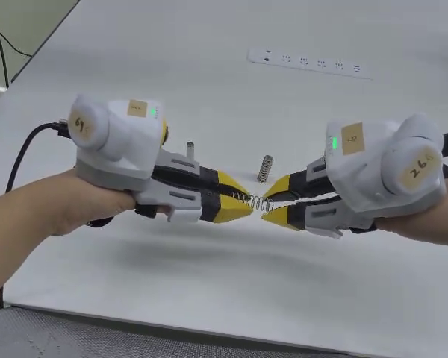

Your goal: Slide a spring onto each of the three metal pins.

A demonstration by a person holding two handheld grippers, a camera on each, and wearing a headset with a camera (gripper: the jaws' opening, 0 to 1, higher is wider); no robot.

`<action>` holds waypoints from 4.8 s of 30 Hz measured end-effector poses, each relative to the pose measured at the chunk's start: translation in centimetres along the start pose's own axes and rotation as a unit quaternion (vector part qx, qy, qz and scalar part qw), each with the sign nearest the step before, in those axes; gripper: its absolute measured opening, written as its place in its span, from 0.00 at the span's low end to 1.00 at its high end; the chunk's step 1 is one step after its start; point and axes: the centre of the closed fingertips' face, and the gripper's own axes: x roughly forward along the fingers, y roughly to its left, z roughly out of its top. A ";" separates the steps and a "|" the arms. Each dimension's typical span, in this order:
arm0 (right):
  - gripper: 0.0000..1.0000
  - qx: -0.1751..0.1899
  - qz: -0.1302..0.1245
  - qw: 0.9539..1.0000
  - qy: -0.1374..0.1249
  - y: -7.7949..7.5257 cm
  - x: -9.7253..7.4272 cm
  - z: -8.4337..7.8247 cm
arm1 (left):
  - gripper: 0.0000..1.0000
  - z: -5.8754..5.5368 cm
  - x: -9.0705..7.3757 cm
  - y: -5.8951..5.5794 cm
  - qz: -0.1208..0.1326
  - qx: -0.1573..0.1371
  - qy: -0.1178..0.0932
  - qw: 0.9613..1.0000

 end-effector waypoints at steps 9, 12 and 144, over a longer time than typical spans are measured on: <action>0.07 -0.012 -0.003 1.000 -0.010 0.0 -0.4 0.4 | 0.02 -0.1 -0.2 0.0 -0.005 -0.003 0.001 1.000; 0.07 -0.014 -0.004 1.000 -0.013 -0.1 -0.7 0.6 | 0.02 -0.1 -0.2 -0.1 -0.005 -0.002 0.001 1.000; 0.08 0.113 0.012 0.991 -0.073 -1.2 0.2 5.2 | 0.56 -3.0 -11.3 5.3 0.211 -0.039 -0.001 0.977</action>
